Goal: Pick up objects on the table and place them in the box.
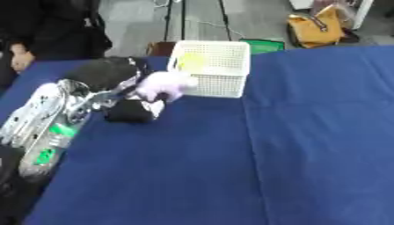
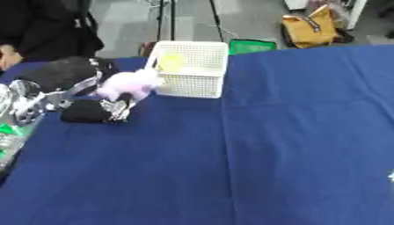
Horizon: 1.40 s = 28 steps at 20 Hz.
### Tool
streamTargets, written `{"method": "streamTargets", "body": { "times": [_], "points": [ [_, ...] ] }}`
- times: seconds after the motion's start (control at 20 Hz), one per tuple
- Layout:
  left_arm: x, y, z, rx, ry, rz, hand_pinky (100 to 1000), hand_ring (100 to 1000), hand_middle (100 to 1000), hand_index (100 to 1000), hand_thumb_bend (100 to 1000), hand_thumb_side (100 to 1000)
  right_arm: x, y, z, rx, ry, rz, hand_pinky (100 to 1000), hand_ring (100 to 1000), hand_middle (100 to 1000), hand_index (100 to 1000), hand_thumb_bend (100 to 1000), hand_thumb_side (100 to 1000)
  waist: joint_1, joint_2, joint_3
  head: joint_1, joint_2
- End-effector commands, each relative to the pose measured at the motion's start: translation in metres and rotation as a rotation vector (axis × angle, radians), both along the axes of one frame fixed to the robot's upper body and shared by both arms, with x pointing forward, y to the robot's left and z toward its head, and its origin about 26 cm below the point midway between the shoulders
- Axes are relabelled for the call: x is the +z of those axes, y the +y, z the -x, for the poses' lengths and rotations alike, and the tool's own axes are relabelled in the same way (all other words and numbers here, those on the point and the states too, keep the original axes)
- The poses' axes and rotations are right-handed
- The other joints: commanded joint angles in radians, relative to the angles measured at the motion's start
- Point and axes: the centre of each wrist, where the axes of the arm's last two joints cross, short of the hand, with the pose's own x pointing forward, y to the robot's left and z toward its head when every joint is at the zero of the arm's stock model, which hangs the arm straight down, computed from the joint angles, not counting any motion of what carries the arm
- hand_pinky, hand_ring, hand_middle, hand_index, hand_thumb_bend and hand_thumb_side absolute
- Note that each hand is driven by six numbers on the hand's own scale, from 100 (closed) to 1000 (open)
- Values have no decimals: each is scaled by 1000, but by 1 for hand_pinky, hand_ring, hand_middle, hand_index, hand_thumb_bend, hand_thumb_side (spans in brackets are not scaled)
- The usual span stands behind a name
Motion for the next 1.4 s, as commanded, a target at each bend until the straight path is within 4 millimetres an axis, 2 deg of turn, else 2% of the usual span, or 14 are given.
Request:
{"method": "streamTargets", "body": {
  "times": [0.05,0.4,0.6,0.8,1.4],
  "points": [
    [22,8,-2,30,-62,-16,819,832,814,672,100,830,6,1,3,17,-39,5,749,739,548,771,100,820,-1,-23,-6,9,5],
    [35,15,-39,89,-48,16,803,832,813,645,100,830,6,4,2,40,-35,8,751,739,547,771,100,819,6,-27,-37,38,0],
    [38,18,-66,109,-23,62,804,834,814,642,100,832,7,6,2,55,-36,11,752,740,547,770,100,819,11,-26,-60,59,-6],
    [41,19,-85,131,-40,85,801,831,810,635,100,838,9,9,1,71,-39,14,753,740,546,770,100,817,15,-21,-79,75,-13],
    [33,16,-132,153,-78,127,799,835,813,637,100,854,16,15,-1,115,-57,22,753,740,545,769,100,812,37,1,-135,116,-40]
  ]
}}
